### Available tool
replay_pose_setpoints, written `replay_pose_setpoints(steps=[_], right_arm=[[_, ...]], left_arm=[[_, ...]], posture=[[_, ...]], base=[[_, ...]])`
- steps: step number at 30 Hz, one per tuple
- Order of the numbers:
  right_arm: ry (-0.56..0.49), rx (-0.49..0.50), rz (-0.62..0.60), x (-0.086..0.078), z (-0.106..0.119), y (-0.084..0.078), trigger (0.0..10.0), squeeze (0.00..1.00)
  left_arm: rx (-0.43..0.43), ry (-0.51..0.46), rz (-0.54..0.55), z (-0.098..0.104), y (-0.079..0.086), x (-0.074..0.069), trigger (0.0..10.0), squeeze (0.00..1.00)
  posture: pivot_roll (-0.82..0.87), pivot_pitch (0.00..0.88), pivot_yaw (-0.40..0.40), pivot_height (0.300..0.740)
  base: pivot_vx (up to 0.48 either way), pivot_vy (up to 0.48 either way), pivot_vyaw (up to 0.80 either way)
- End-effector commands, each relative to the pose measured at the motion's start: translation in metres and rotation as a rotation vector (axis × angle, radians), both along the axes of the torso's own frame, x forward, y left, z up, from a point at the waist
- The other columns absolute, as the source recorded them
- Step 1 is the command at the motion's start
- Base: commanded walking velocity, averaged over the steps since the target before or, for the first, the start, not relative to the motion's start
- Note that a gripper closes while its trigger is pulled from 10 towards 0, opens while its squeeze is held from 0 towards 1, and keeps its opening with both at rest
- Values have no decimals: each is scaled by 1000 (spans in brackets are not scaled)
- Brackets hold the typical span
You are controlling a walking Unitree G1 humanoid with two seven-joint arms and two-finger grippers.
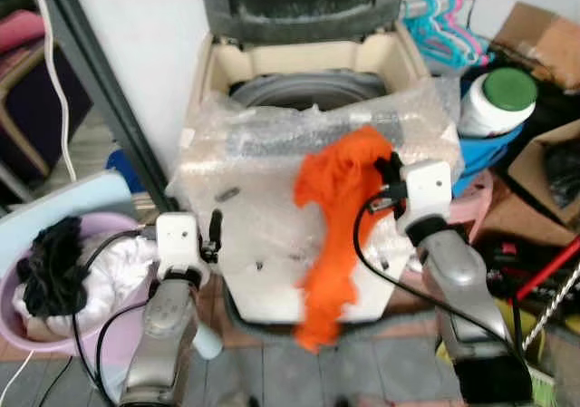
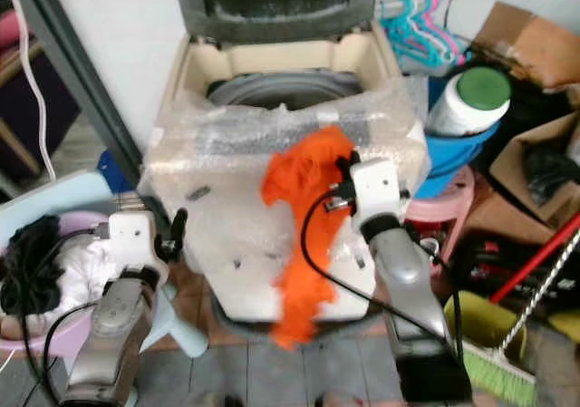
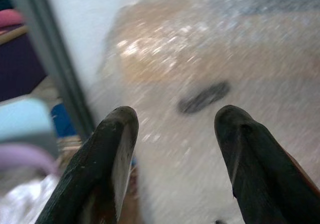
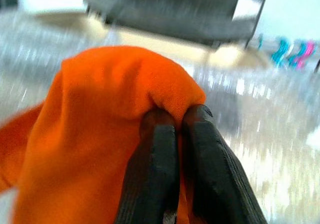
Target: Clothes washing
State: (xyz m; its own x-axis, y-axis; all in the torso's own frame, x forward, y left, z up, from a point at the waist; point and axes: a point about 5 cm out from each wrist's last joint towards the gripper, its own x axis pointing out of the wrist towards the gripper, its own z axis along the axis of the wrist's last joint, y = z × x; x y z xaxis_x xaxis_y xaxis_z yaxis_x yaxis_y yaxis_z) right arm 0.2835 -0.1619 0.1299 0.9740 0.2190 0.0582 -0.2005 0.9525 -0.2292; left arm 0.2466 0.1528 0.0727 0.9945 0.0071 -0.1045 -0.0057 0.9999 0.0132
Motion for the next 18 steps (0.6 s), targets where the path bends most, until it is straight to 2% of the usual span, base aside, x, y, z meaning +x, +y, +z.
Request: replay_pose_setpoints(steps=[1,2,6,9,11,15,16,18], right_arm=[[-14,11,21,-3,10,-3,10000,0],[-4,4,35,-4,9,-4,10000,0],[14,-16,71,-2,7,-3,10000,0],[30,-15,89,6,5,2,10000,0],[40,30,88,11,5,8,10000,0],[14,34,84,11,10,10,10000,0],[-5,23,87,11,12,11,10000,0],[-60,-60,111,12,17,15,10000,0]], left_arm=[[10,1,25,0,11,-10,10000,0],[14,5,43,-1,13,-13,10000,0],[26,10,88,-4,18,-17,10000,0],[12,9,114,-3,20,-23,10000,0],[-1,-20,110,4,22,-28,10000,0],[4,-13,91,4,24,-28,10000,0],[-1,-20,76,5,24,-27,10000,0],[-6,-23,55,5,22,-25,10000,0]], posture=[[-59,0,18,740],[-40,0,-14,740],[-21,0,-47,740],[7,0,-76,740],[6,0,-48,740],[-6,0,-11,740],[-22,0,17,740],[-34,0,30,740]], base=[[0,0,0],[0,0,0],[0,0,0],[0,0,0],[0,0,0],[0,0,0],[0,0,0],[0,0,0]])
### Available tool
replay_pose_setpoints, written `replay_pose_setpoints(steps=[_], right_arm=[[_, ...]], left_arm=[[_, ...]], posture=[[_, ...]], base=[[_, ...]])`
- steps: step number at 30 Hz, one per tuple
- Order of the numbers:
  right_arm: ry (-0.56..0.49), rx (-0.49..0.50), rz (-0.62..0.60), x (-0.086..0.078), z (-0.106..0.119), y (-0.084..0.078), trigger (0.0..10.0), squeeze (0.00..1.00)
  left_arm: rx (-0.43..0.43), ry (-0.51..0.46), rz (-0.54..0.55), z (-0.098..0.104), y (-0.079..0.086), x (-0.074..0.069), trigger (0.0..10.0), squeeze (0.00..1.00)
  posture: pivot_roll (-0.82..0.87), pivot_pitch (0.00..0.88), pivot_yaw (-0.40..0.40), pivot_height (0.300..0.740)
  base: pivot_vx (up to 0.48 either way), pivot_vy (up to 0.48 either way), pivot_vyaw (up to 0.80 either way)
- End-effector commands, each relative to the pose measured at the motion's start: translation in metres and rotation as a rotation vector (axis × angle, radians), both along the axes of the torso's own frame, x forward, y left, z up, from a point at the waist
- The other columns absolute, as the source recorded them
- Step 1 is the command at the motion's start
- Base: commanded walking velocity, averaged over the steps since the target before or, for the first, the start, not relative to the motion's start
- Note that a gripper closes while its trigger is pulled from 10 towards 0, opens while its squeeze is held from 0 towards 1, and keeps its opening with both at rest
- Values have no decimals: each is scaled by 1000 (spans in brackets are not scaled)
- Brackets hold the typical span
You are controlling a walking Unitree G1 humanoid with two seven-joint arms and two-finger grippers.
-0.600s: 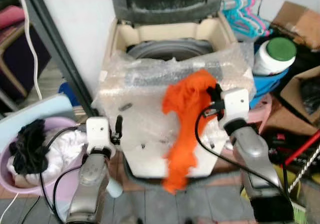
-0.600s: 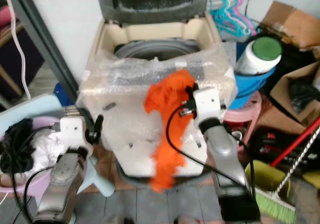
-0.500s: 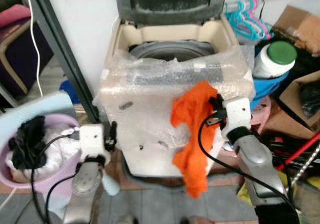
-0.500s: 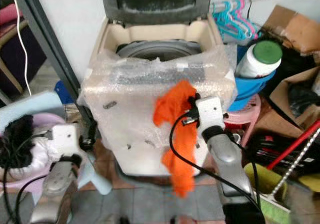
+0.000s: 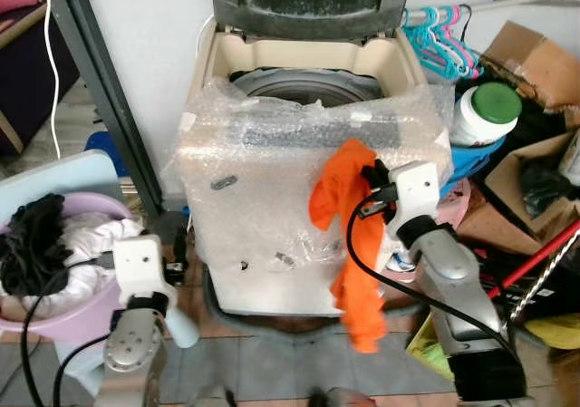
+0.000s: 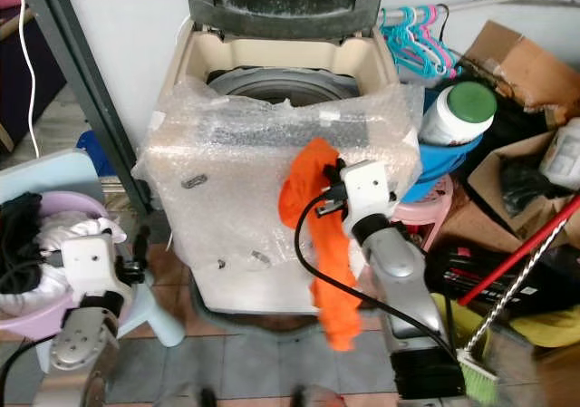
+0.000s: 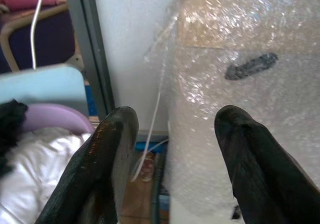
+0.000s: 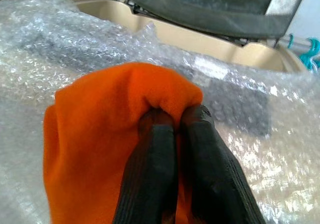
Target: Clothes washing
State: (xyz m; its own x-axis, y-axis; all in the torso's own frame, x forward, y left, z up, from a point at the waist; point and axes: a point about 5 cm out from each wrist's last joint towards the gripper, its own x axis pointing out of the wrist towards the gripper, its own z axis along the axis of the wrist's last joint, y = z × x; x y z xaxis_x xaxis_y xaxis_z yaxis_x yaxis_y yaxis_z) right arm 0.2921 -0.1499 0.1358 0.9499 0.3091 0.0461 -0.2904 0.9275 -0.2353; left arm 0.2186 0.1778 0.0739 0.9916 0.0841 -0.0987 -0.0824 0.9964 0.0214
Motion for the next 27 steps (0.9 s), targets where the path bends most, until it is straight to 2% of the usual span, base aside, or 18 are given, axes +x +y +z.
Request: replay_pose_setpoints(steps=[1,6,19,21,22,26,27], right_arm=[[-122,-60,63,3,20,10,10000,0],[-214,-62,128,11,50,17,10000,0],[-380,-125,319,48,113,42,10000,0],[-389,-128,315,59,128,42,10000,0],[-398,-107,286,71,144,39,10000,0],[-468,-144,231,85,175,35,10000,0],[-468,-144,231,85,175,35,10000,0]], left_arm=[[-21,-12,-52,2,-10,6,10000,0],[-47,-17,-98,4,-26,16,10000,0],[-53,-28,-113,6,-29,23,10000,0],[-53,-30,-111,6,-28,24,10000,0],[-53,-34,-114,6,-29,24,10000,0],[-59,-39,-126,6,-33,26,10000,0],[-59,-39,-126,6,-33,26,10000,0]], posture=[[-52,0,39,740],[-76,0,50,740],[-74,0,59,740],[-76,0,60,740],[-76,0,60,740],[-89,0,63,740],[-89,0,63,740]], base=[[0,0,0],[0,0,541],[0,0,669],[0,0,588],[266,0,481],[290,0,423],[307,0,400]])
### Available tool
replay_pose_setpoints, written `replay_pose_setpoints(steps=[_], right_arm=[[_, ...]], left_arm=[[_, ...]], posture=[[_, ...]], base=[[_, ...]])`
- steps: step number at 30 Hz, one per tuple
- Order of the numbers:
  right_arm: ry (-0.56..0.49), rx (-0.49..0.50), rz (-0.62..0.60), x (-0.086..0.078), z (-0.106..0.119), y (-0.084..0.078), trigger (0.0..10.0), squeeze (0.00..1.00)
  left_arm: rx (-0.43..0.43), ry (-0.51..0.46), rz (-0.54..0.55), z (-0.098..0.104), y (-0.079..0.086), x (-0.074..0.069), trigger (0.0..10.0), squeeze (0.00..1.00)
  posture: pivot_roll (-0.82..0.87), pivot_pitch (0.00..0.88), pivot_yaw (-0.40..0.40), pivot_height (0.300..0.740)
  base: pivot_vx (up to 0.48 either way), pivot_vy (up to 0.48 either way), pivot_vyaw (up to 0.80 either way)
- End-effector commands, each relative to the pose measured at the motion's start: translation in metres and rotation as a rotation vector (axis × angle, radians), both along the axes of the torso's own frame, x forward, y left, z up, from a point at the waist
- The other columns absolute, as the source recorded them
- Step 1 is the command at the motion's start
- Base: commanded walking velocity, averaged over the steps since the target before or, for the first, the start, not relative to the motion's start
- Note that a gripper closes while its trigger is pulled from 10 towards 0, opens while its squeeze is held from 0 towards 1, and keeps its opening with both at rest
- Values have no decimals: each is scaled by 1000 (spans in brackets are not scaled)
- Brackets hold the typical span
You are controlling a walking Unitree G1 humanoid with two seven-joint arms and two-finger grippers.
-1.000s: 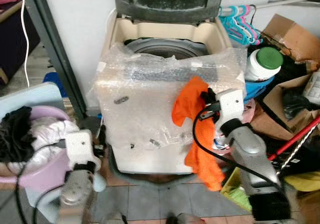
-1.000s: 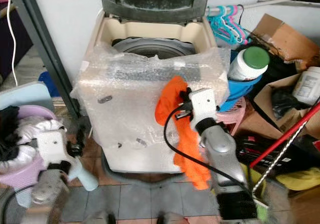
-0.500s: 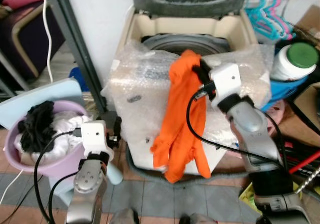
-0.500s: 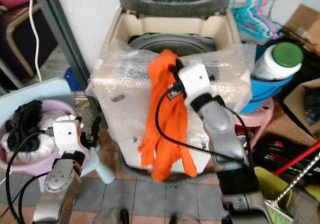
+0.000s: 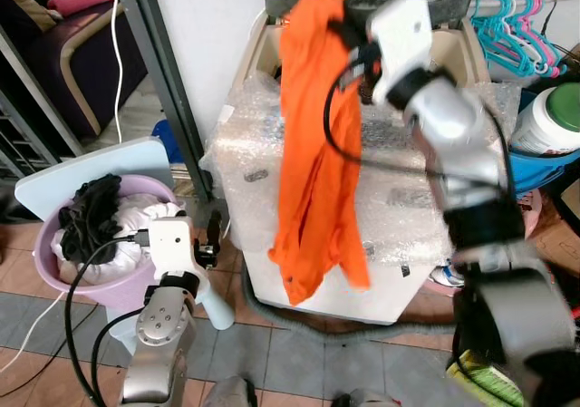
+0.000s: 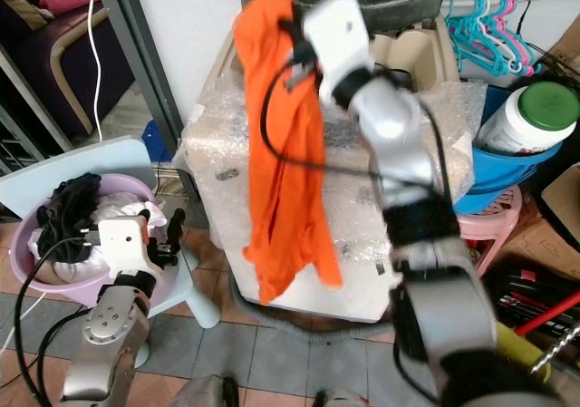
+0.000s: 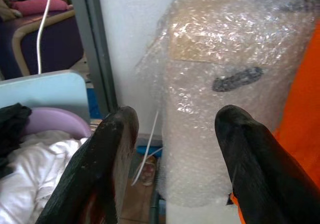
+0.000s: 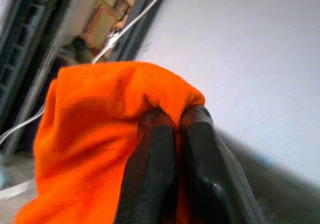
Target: Clothes washing
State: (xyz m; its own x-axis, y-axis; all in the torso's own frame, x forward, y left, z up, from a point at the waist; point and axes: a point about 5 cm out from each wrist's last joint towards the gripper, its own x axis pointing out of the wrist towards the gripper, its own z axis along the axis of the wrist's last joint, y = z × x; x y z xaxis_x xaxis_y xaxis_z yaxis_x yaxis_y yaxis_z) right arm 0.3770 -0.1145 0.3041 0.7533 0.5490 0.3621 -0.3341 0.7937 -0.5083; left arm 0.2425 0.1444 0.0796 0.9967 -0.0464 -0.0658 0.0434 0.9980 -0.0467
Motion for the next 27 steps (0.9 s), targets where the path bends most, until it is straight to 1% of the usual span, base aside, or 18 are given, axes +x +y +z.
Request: replay_pose_setpoints(steps=[1,3,6,9,13,16,18,19,21,23,24,25,26,27], right_arm=[[-92,8,-17,4,29,0,10000,0],[-140,8,-20,5,46,0,10000,0],[-167,2,-14,7,54,2,10000,0],[-173,4,-4,7,54,4,10000,0],[-174,-9,17,9,49,8,10000,0],[-165,-60,87,7,41,17,10000,0],[-140,-155,174,3,29,28,10000,0],[-140,-155,174,3,29,28,10000,0],[-41,-247,281,1,7,37,10000,0],[97,-313,345,2,-21,39,10000,0],[118,-376,378,-2,-34,39,10000,0],[118,-376,378,-2,-34,39,10000,0],[152,-390,428,-6,-44,39,10000,0],[152,-390,428,-6,-44,39,10000,0]], left_arm=[[3,-8,-6,1,-2,3,10000,0],[0,-10,-6,1,-4,4,10000,0],[-5,-14,-3,2,-4,5,10000,0],[-7,-19,2,2,-3,5,10000,0],[-11,-14,9,1,-2,5,10000,0],[-10,-1,17,-1,-4,5,10000,0],[-10,-4,13,-1,-5,6,10000,0],[-10,-4,13,-1,-5,6,10000,0],[-8,-4,14,-1,-6,7,10000,0],[-6,-5,15,-1,-6,8,10000,0],[-5,-4,15,-1,-6,8,10000,0],[-5,-4,15,-1,-6,8,10000,0],[-4,-4,17,-1,-6,9,10000,0],[-4,-4,17,-1,-6,9,10000,0]], posture=[[-90,0,59,740],[-89,0,55,740],[-85,0,48,740],[-84,0,47,740],[-86,0,48,740],[-91,0,52,740],[-95,0,54,740],[-95,0,54,740],[-96,0,54,740],[-96,0,54,740],[-96,0,54,740],[-96,0,54,740],[-92,0,51,740],[-92,0,51,740]], base=[[315,0,0],[319,0,0],[327,0,0],[339,0,0],[328,0,0],[0,0,0],[0,0,0],[0,0,0],[0,0,0],[0,0,0],[0,0,0],[0,0,0],[0,0,0],[0,0,0]])
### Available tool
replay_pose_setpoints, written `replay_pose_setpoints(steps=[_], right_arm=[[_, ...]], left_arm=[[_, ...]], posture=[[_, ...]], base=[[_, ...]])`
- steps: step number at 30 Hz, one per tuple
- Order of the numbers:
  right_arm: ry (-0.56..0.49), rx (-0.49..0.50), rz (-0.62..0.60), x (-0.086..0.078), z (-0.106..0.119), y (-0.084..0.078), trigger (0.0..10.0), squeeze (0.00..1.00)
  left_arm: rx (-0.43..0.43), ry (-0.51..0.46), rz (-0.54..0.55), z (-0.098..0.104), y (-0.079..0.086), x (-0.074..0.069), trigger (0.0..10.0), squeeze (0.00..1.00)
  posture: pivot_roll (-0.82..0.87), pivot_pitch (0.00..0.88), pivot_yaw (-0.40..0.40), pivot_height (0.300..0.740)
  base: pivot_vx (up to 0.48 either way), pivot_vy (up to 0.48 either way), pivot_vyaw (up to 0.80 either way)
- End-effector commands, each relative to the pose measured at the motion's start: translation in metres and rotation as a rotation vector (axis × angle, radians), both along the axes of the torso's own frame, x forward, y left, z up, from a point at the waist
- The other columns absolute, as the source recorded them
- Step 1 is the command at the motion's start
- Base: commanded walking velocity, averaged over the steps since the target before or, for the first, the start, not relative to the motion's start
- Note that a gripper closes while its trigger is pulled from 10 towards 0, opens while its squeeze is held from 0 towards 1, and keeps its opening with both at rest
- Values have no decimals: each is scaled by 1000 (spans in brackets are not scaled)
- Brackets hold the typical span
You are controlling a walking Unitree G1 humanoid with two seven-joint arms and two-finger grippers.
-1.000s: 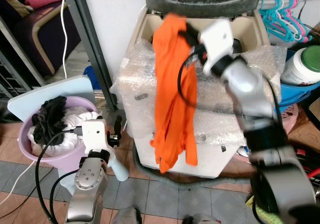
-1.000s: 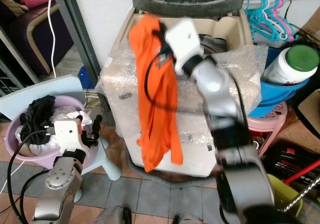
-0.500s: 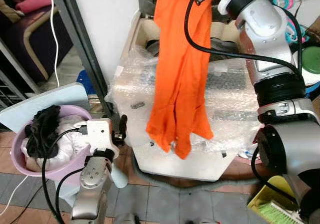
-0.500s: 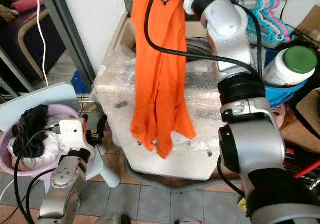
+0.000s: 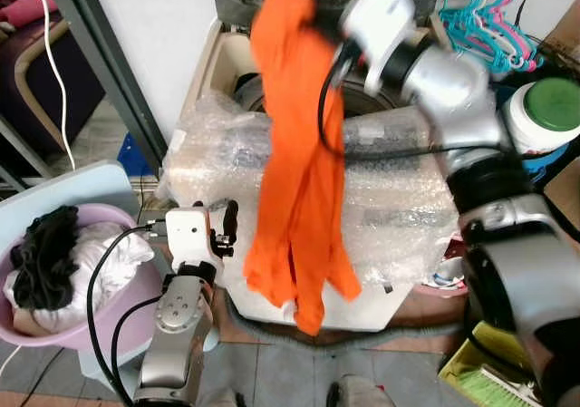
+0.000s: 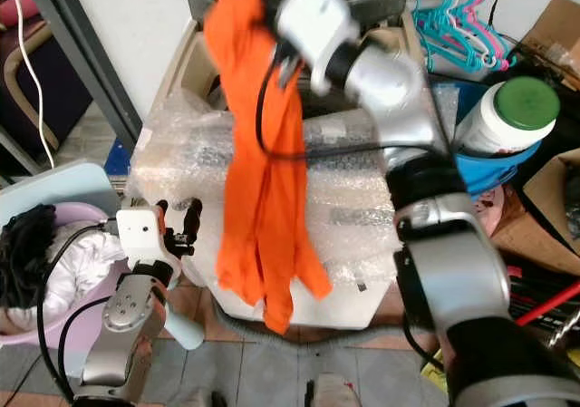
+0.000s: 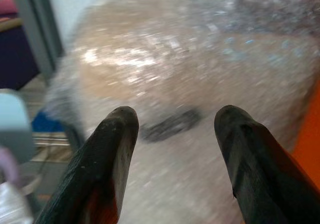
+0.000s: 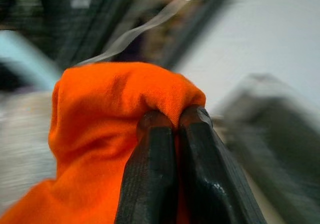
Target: Clothes washing
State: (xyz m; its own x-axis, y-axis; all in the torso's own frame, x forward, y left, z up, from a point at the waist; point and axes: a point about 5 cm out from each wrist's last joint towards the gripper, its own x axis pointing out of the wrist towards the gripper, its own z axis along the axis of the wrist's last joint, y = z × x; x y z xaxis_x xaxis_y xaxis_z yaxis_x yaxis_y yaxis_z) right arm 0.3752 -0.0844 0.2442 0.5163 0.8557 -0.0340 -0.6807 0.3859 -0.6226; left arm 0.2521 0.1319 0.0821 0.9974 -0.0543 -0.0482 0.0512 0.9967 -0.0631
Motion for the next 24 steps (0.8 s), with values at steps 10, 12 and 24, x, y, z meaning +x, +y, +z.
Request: replay_pose_setpoints(steps=[10,12,24], right_arm=[[-296,40,-203,19,72,-12,10000,0],[-388,75,-287,22,97,-21,10000,0],[-662,273,-550,15,124,-62,10000,0]], left_arm=[[11,9,25,-2,2,2,10000,0],[13,9,25,-2,2,2,10000,0],[38,1,70,-1,5,3,10000,0]], posture=[[-90,0,52,740],[-91,0,53,740],[-91,0,51,740]], base=[[0,0,0],[0,0,0],[0,0,0]])
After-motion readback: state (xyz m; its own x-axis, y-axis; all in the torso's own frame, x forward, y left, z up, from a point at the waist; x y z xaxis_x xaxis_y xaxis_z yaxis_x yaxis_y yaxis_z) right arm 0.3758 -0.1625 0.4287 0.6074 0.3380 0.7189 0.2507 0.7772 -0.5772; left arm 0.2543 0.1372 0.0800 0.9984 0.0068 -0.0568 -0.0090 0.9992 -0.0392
